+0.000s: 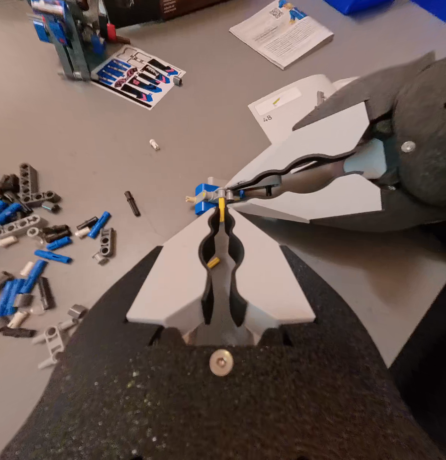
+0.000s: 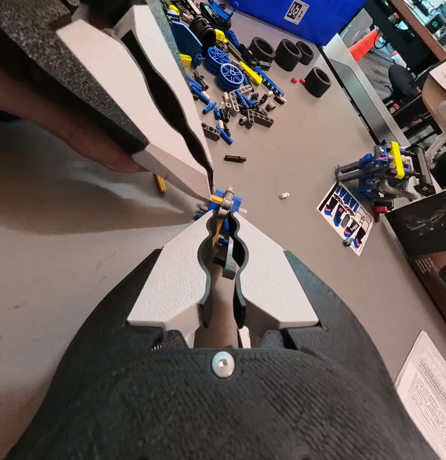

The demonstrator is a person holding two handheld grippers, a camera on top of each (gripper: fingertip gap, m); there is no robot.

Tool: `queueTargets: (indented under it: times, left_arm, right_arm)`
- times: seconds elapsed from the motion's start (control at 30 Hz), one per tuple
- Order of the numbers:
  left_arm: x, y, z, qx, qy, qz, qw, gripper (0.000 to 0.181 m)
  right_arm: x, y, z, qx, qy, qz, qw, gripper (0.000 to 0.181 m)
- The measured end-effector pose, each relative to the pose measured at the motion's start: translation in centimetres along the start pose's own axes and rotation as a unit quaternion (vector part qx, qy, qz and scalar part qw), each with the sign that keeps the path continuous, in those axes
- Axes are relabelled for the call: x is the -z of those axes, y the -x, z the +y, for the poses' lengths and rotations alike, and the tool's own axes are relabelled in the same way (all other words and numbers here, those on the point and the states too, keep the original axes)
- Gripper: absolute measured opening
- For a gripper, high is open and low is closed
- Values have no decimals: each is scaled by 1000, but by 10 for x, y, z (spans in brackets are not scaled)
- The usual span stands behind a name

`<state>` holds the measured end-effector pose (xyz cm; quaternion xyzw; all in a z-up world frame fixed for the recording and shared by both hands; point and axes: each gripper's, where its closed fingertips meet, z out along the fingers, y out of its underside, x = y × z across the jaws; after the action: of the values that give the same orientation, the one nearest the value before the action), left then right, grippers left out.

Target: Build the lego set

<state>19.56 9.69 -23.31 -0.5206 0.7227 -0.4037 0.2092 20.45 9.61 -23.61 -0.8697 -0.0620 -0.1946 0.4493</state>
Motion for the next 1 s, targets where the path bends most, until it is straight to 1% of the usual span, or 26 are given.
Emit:
queueTargets:
  times: [0.13,0.23,0.27,0.3,0.43,0.5,0.57,0.6,0.7,0.77,0.9,1.0]
  left_arm:
    - [0,0,0,-31,-13,6,999,1]
    - [3,-1,2,-82,-11,12,997,2]
    - [4,-2,1,-102,-13,17,995,5]
    - [7,-3,-1,-122,-19,22,992,13]
    - [22,-9,-7,-219,-37,74,972,31]
    - [27,-12,1,-266,-20,122,956,39]
    - [29,-15,10,-308,-1,163,937,42]
    - [28,-16,12,-323,4,175,930,42]
    - [26,-23,18,-334,26,219,916,43]
    - [23,-28,20,-334,36,227,914,45]
    - [18,-32,18,-294,37,229,927,42]
    - [13,-32,18,-285,33,219,933,34]
  right_arm:
    - [0,-1,-1,9,1,17,1000,7]
    - [0,0,-2,18,-4,19,1000,6]
    - [0,0,-2,17,-5,15,1000,6]
    - [1,2,-2,17,-8,6,1000,6]
    - [6,9,-2,30,-31,-56,998,6]
    - [11,14,-1,39,-44,-99,993,6]
    - [18,25,-1,55,-62,-157,984,6]
    - [21,27,-1,63,-67,-173,981,6]
    - [22,27,0,71,-72,-181,978,7]
    - [22,28,1,73,-72,-180,978,6]
    - [22,28,0,82,-75,-175,978,7]
    - [22,29,0,83,-75,-177,978,7]
